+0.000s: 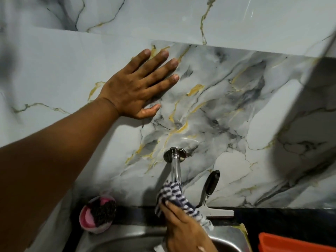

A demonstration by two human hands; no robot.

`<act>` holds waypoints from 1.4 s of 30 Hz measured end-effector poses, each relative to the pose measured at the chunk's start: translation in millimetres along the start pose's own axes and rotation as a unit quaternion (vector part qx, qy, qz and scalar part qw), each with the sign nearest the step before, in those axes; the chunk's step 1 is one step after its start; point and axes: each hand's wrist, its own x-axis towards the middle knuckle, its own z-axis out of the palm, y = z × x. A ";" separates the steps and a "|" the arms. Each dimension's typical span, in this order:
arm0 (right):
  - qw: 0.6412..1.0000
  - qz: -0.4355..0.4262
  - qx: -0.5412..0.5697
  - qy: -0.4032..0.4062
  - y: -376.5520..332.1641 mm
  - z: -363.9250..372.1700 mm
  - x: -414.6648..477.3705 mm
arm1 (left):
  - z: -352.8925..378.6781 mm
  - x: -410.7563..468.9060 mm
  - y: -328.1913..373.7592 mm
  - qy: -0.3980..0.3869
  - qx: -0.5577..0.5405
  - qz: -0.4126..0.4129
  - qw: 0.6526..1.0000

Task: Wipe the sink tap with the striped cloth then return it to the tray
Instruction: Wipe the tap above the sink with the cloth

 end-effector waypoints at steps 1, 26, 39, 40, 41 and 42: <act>0.999 -0.015 -0.007 0.038 1.4 4.5 -0.5 | 0.2 -0.6 -0.9 0.000 0.002 0.000 1.000; 0.654 0.196 0.662 0.309 -13.4 17.1 2.2 | -1.0 0.0 0.1 -0.003 -0.010 -0.001 1.000; 0.152 0.247 0.952 0.099 15.2 40.0 33.9 | -0.7 -0.5 0.4 -0.013 -0.014 -0.004 1.000; 0.146 0.234 0.954 0.119 14.9 38.0 35.4 | -1.1 -0.2 0.4 -0.014 -0.015 -0.002 1.000; 0.130 0.226 0.956 0.137 17.0 30.2 36.9 | -1.5 -0.3 0.1 -0.015 -0.014 -0.001 1.000; 0.130 0.221 0.954 0.154 20.0 19.6 37.7 | -1.9 -0.3 0.3 -0.015 -0.013 -0.002 1.000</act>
